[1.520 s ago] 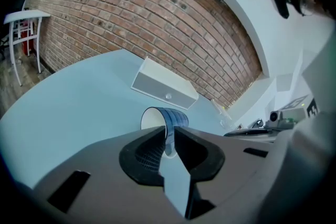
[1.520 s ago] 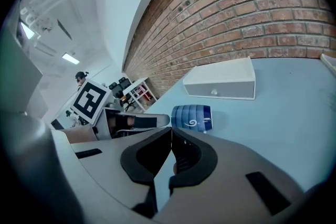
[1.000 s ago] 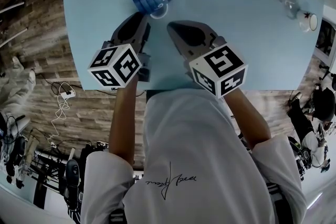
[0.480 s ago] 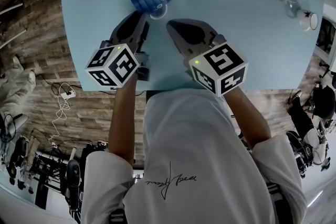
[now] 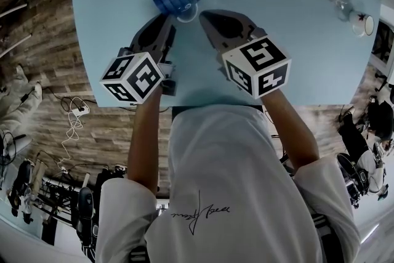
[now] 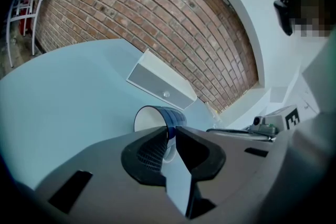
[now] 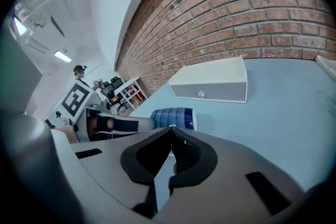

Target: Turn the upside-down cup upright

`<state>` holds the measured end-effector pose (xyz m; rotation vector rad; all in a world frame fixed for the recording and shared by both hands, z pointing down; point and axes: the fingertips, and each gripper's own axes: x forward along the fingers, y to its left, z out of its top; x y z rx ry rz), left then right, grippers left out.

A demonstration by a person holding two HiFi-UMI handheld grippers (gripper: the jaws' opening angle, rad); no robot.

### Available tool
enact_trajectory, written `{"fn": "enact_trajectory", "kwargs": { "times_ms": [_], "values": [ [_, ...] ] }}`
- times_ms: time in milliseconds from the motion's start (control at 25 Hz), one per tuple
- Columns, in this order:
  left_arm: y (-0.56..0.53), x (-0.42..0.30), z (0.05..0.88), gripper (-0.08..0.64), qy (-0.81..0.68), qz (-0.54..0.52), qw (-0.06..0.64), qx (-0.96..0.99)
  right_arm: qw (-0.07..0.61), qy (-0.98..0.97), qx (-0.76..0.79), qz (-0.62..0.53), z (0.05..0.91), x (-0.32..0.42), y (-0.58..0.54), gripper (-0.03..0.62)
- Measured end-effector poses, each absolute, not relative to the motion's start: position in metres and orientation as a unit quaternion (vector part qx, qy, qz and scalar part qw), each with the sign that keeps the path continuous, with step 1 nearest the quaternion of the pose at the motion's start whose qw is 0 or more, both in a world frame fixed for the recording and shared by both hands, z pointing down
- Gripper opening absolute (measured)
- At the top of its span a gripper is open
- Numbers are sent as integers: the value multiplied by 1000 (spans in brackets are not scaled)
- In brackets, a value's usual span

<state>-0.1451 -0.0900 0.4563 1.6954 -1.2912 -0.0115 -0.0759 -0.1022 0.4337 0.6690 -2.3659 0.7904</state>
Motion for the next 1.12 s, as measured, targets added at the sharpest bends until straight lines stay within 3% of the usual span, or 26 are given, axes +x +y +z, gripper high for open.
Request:
{"fn": "enact_trajectory", "kwargs": {
  "times_ms": [440, 1120],
  "values": [
    [-91, -149, 457, 54, -527, -17, 487, 696, 307, -872, 283, 257, 463, -73, -162, 21],
    [-87, -147, 450, 35, -525, 10, 463, 715, 318, -869, 258, 279, 480, -87, -149, 21]
  ]
}}
